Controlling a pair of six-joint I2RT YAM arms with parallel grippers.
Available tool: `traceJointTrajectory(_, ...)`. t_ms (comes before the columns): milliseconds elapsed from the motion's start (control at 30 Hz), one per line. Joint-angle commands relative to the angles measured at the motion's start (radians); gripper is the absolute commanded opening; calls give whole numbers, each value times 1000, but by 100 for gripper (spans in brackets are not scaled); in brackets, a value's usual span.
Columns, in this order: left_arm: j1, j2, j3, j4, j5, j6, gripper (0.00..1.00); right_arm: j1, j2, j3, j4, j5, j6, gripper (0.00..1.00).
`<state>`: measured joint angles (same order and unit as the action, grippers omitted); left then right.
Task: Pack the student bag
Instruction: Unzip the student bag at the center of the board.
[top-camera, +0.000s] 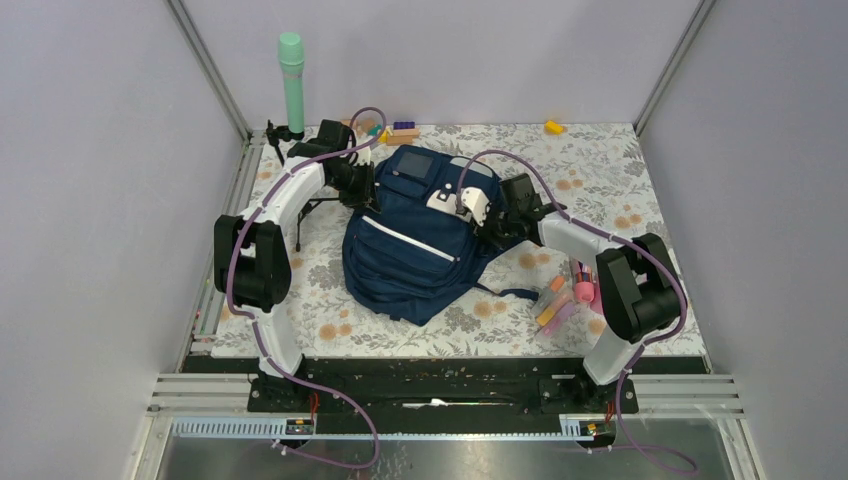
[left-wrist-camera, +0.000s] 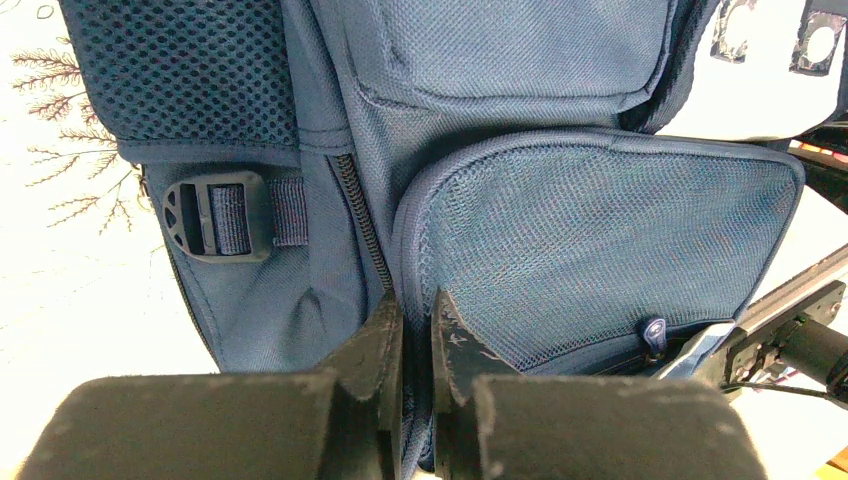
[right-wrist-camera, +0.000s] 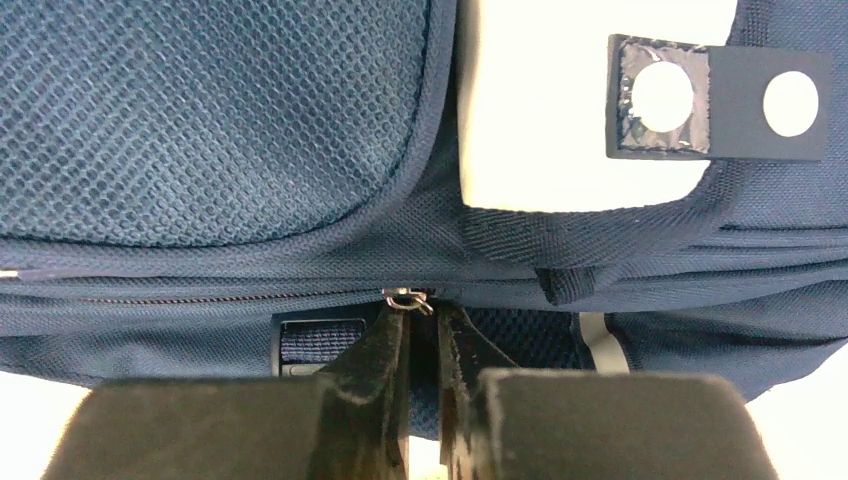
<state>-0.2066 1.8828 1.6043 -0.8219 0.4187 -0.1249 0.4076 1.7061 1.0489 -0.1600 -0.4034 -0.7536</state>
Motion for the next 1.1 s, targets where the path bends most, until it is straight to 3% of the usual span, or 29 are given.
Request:
traceJointTrajectory(0,12,-27,70,101,-17,-15,0,34,-39,5,11,53,-16,0)
traceJointTrajectory(633,12,-76,24,121,-34,-104,0,125,-239,-114,-48,137,124,0)
traceJointTrajectory(1067,12,-108,-17,164,-28,-135,0,222,-276,-121,-109,258,254,0)
